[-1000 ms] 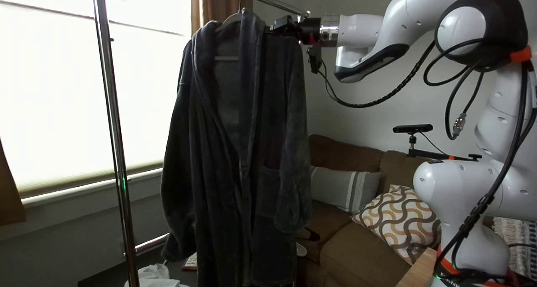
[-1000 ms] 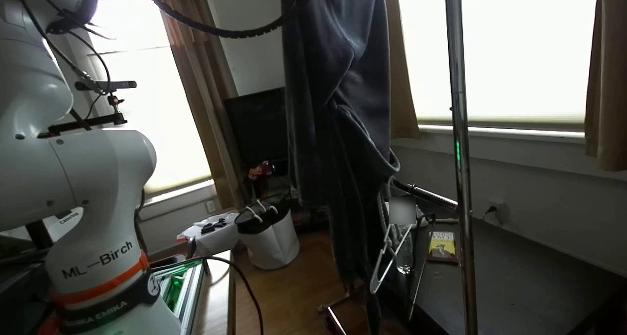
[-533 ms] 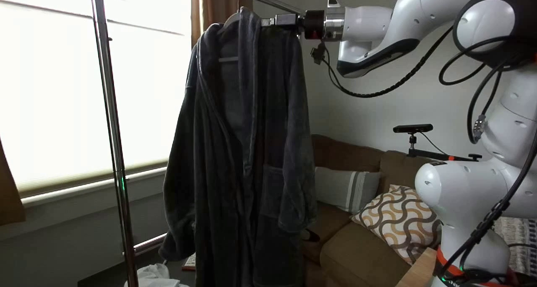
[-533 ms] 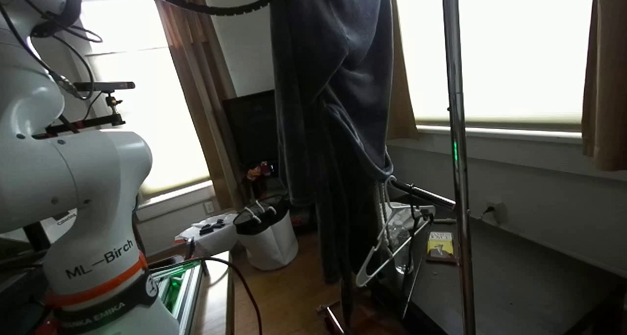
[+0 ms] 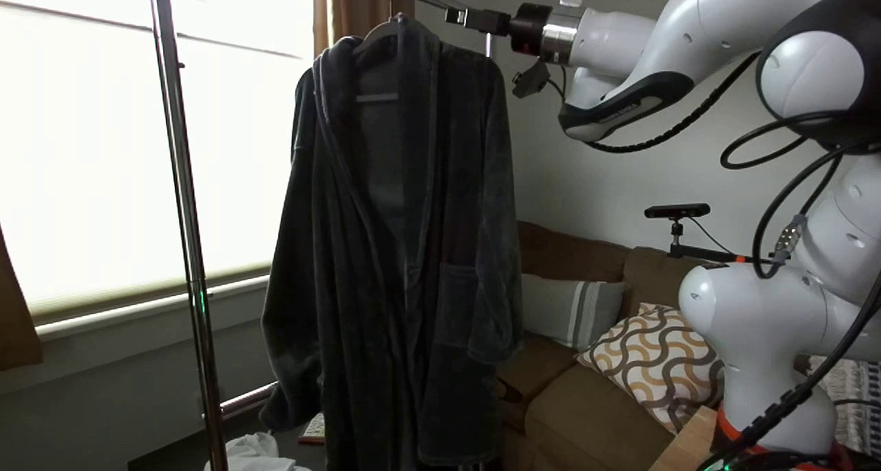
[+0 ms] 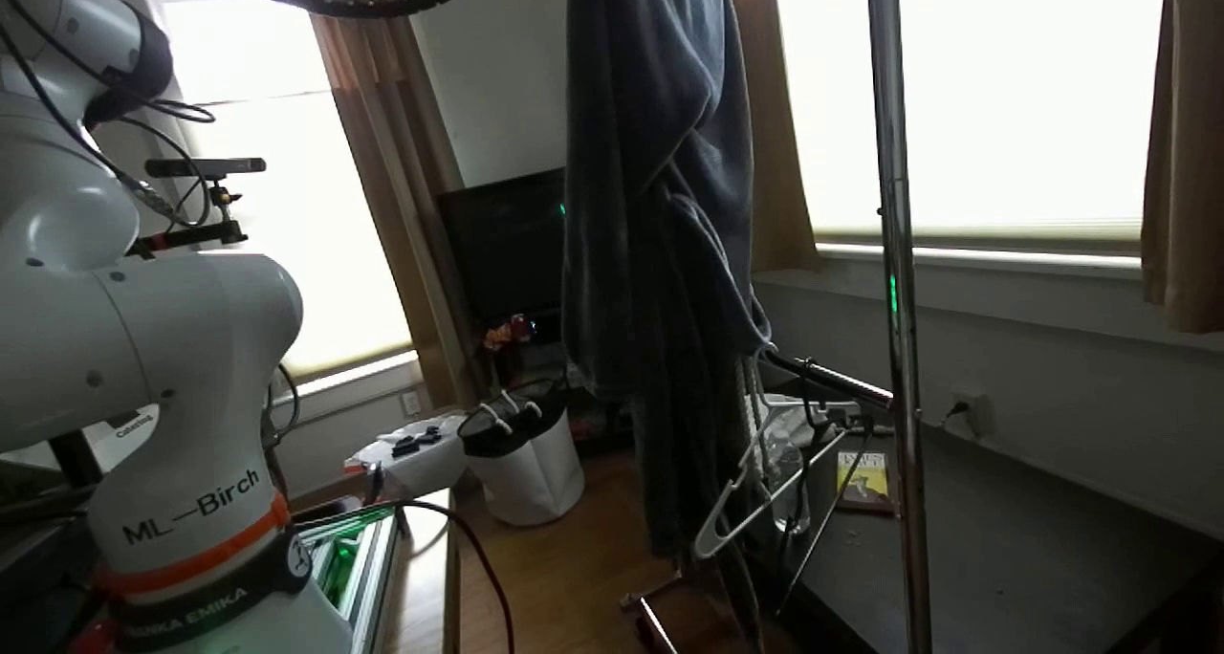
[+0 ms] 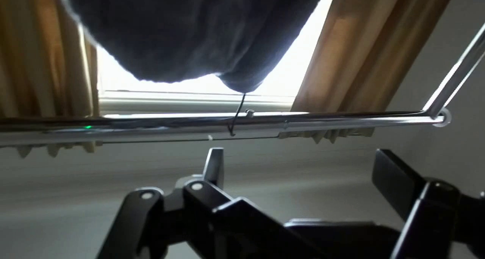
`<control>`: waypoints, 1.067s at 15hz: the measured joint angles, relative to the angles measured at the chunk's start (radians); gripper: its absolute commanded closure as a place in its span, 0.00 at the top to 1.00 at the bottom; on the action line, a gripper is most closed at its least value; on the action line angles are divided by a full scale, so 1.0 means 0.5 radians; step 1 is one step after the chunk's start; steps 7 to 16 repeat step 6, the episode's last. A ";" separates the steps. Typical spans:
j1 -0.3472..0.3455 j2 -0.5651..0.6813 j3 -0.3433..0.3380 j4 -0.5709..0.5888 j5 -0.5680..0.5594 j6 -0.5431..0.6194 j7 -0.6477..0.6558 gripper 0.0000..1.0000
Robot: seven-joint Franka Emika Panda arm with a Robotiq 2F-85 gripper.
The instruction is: Move the hanger with the rob to the top rod
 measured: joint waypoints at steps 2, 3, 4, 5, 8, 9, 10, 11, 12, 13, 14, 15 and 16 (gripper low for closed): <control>-0.127 0.207 -0.001 -0.165 0.128 0.000 0.004 1.00; -0.199 0.307 -0.001 -0.251 0.151 0.000 0.020 1.00; -0.274 0.401 0.000 -0.340 0.153 0.000 0.037 1.00; -0.338 0.481 0.001 -0.420 0.153 0.000 0.053 1.00; -0.378 0.536 0.002 -0.473 0.153 0.000 0.066 1.00; -0.378 0.536 0.002 -0.473 0.153 0.000 0.066 1.00; -0.378 0.536 0.002 -0.473 0.153 0.000 0.066 1.00; -0.378 0.536 0.002 -0.473 0.153 0.000 0.066 1.00; -0.378 0.536 0.002 -0.473 0.153 0.000 0.066 1.00; -0.378 0.536 0.002 -0.473 0.153 0.000 0.066 1.00; -0.378 0.536 0.002 -0.473 0.153 0.000 0.066 1.00; -0.378 0.536 0.002 -0.473 0.153 0.000 0.066 1.00; -0.378 0.536 0.002 -0.473 0.153 0.000 0.066 1.00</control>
